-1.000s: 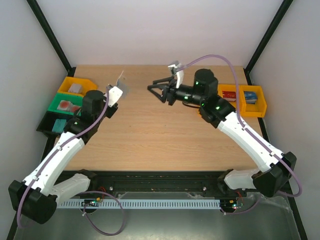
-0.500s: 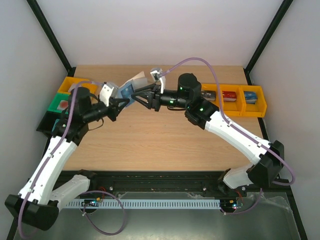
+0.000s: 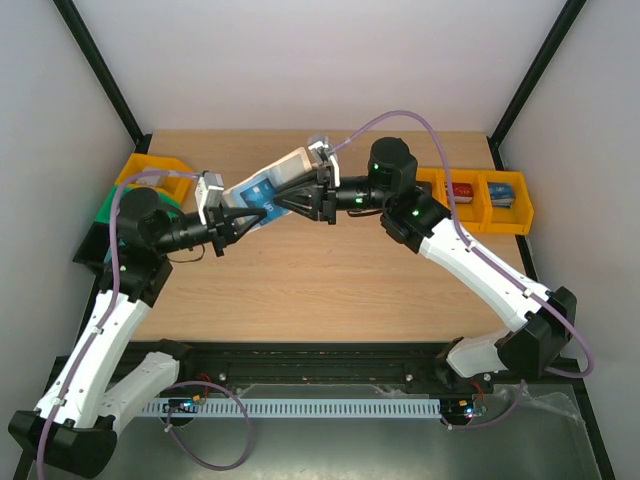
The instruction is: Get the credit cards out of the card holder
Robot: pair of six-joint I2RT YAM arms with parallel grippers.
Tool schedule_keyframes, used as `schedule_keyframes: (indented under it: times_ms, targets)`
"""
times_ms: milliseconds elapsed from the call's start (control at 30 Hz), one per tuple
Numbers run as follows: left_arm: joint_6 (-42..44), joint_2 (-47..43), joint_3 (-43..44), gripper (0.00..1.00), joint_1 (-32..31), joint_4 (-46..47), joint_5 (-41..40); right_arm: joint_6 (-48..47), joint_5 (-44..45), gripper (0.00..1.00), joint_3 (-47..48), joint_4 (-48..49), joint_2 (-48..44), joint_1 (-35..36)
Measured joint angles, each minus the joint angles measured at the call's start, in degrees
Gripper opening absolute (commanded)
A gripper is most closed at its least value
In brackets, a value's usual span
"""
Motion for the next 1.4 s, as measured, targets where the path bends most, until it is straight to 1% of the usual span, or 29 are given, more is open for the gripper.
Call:
schedule_keyframes:
  times_ms: [133,267,333,400,433,567,667,767,900,967,1133,1267,1300,1367,1400]
  targets:
    - [-0.59,0.02,0.0,0.03,0.11,1.18,1.7,-2.67,-0.68,0.2,1.77,-3.08,0.13,-0.07]
    - [-0.48,0.24,0.0,0.02,0.15,1.64,3.17,-4.48,-0.35,0.21,3.32,-5.88,0.55,0.15]
    - [-0.26,0.55,0.0,0.02,0.42,1.7,3.8,-5.86,0.15,0.15,4.66,-7.8,1.27,0.39]
    - [-0.24,0.98,0.0,0.02,0.63,1.73,4.07,-7.41,0.85,0.03,6.14,-9.84,2.12,0.5]
    - [-0.26,1.18,0.0,0.02,0.76,1.73,4.17,-7.82,1.18,0.02,6.4,-10.14,2.4,0.48]
    - [-0.68,1.42,0.02,0.02,0.96,1.57,4.5,-9.2,1.68,0.02,6.45,-10.73,2.49,0.35]
    - [-1.53,1.6,0.02,0.06,1.01,1.6,4.44,-9.55,1.57,0.02,6.45,-10.78,2.49,0.31]
    - [-2.45,1.62,0.02,0.03,1.16,1.73,4.31,-9.11,0.44,0.02,6.14,-9.79,2.4,0.13]
    - [-2.84,1.62,0.02,0.03,1.64,1.84,4.09,-6.93,-3.23,0.1,5.6,-7.56,2.36,0.0]
    - [-2.56,1.64,0.04,0.02,1.64,1.77,4.17,-5.79,-5.2,0.12,5.62,-7.21,2.4,0.0]
    - [0.37,1.81,0.94,0.02,1.62,-0.31,4.55,-6.19,-5.9,0.19,5.7,-7.39,2.4,0.11]
    - [3.06,2.12,1.77,0.02,1.46,-2.27,4.22,-8.76,-0.81,0.17,6.45,-9.57,2.43,0.66]
    - [3.48,2.21,1.88,0.02,1.27,-2.47,4.2,-9.49,0.9,0.13,6.69,-10.23,2.47,0.9]
    - [4.07,2.27,1.9,0.02,0.98,-2.93,4.04,-10.67,3.69,0.03,6.84,-11.21,2.49,1.38]
    - [4.17,2.27,1.9,0.02,0.98,-3.08,4.0,-11.47,4.61,0.02,6.84,-11.5,2.49,1.53]
